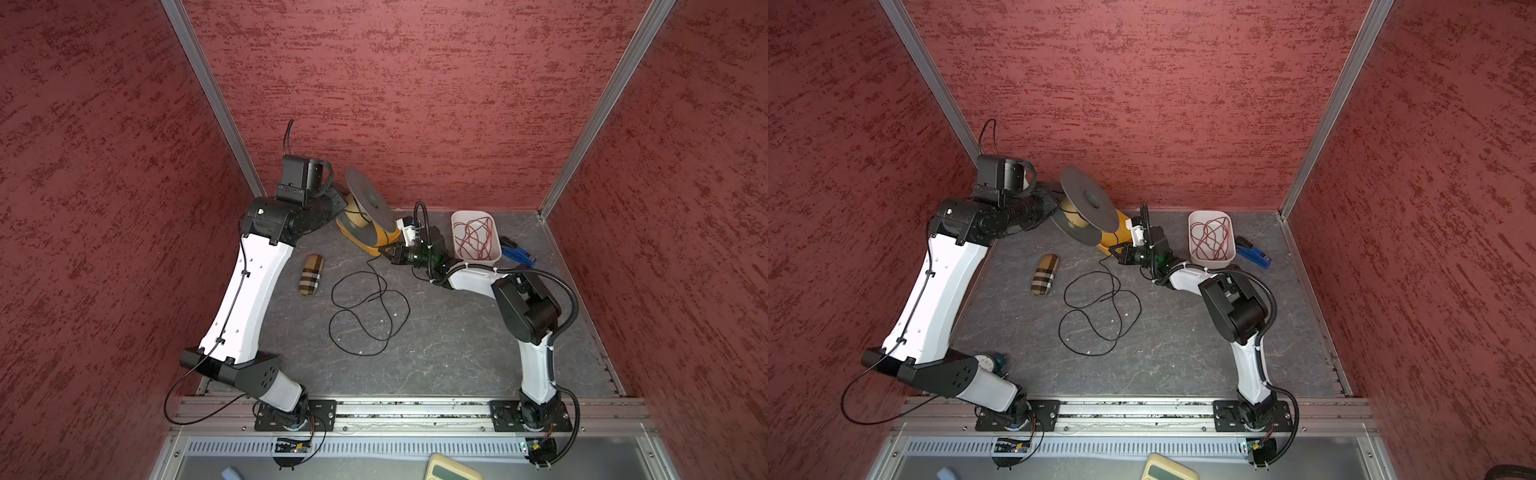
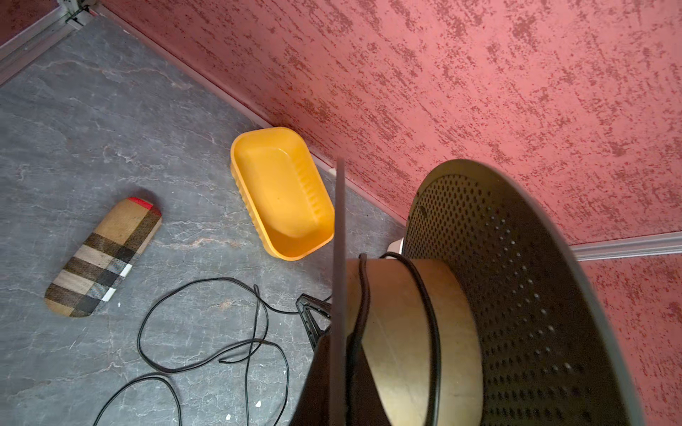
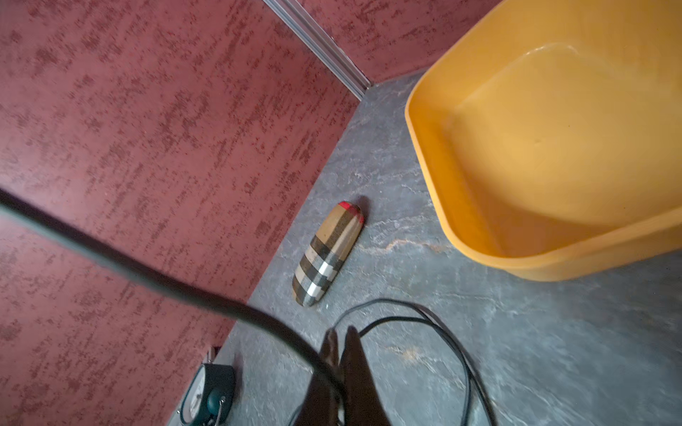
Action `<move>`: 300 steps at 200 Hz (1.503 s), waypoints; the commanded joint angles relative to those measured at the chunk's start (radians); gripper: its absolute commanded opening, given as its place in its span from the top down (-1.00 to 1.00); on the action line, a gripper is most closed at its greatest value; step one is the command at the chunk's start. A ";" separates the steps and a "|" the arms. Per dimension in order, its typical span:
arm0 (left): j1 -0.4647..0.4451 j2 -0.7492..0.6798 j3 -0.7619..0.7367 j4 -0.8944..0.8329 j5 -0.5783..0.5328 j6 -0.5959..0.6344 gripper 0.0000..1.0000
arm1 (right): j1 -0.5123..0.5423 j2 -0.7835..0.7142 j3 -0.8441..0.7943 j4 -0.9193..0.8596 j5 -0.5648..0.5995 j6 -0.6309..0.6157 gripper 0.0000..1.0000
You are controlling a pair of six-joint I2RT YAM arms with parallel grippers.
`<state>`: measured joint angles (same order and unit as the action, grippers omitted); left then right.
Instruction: Wrap the cables
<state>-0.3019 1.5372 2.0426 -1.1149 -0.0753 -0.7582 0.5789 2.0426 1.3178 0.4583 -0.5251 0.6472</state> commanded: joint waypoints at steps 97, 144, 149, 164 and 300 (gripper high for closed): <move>0.037 0.012 -0.077 0.072 -0.065 -0.134 1.00 | 0.100 -0.332 -0.118 -0.476 0.197 -0.423 1.00; 0.020 0.071 -0.025 -0.025 -0.173 -0.177 1.00 | 0.156 -0.392 -0.118 -0.569 0.241 -0.501 1.00; 0.019 0.075 -0.027 -0.028 -0.183 -0.181 1.00 | 0.164 -0.396 -0.113 -0.583 0.246 -0.507 1.00; 0.014 0.088 -0.026 -0.048 -0.211 -0.194 1.00 | 0.183 -0.409 -0.102 -0.619 0.269 -0.521 1.00; -0.139 0.272 0.192 -0.362 -0.515 -0.104 1.00 | 0.299 -0.575 -0.044 -0.631 0.563 -0.612 1.00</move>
<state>-0.4175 1.7767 2.1624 -1.4258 -0.4355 -0.8879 0.8574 1.5143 1.2335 -0.2100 -0.0490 0.0952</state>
